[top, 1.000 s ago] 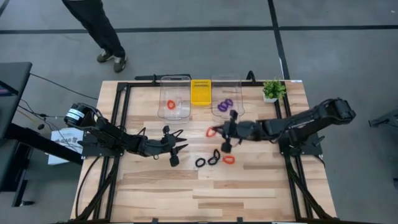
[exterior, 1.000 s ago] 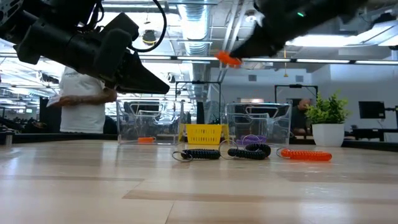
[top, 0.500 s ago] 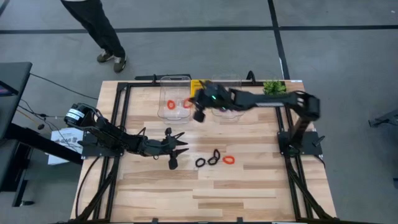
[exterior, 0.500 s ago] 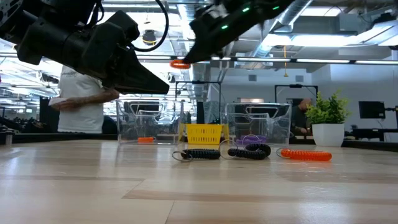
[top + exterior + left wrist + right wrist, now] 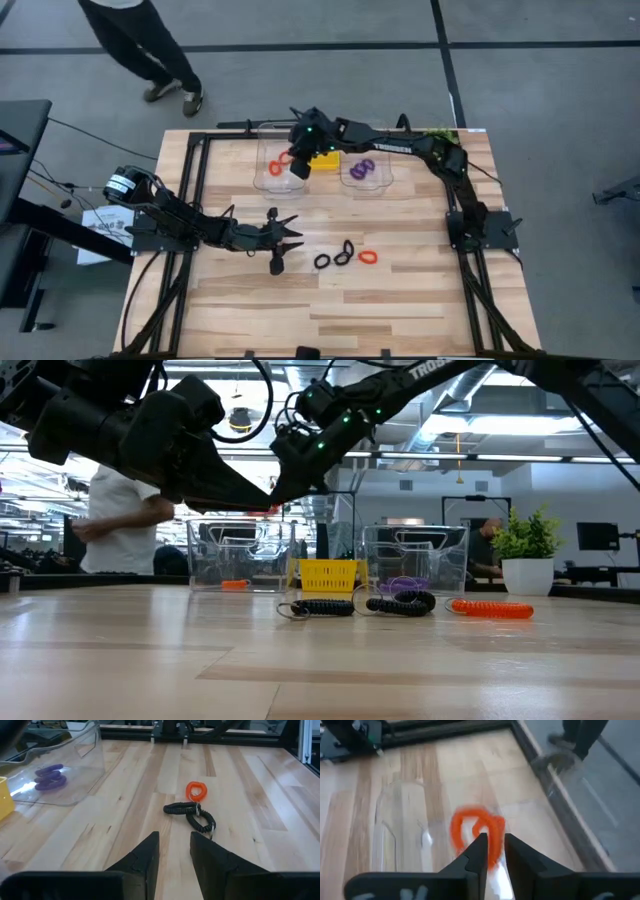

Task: Sort spring keychains
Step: Put the top orange spring keychain into the left transparent bin, then put the orange spring keychain into the left transparent bin

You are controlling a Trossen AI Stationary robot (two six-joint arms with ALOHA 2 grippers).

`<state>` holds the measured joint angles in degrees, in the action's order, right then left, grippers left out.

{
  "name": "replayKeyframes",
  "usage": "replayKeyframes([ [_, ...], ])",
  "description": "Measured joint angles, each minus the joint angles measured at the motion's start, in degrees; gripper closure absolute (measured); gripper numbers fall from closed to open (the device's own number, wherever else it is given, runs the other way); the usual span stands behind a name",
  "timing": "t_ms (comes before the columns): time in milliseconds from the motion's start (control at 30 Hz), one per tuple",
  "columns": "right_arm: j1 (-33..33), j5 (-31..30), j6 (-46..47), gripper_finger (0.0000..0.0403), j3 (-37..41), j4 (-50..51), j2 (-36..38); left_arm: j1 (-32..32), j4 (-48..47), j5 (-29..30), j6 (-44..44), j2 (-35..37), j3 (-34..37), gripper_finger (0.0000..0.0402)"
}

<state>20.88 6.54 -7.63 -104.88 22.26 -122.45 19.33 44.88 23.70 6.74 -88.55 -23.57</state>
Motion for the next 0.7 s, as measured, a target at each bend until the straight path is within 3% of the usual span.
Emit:
replayKeyframes([
  [400, -0.3, 0.1, -3.5, 0.0266, -0.1, 8.7, 3.6, 0.0, 0.0, 0.0, 0.0, 0.0, 0.0, 0.0293],
  [700, -5.0, 0.1, -6.3, 0.0251, 2.2, 28.8, 15.9, 0.0, -0.5, 0.0, 0.2, 0.0, 0.0, 0.0293],
])
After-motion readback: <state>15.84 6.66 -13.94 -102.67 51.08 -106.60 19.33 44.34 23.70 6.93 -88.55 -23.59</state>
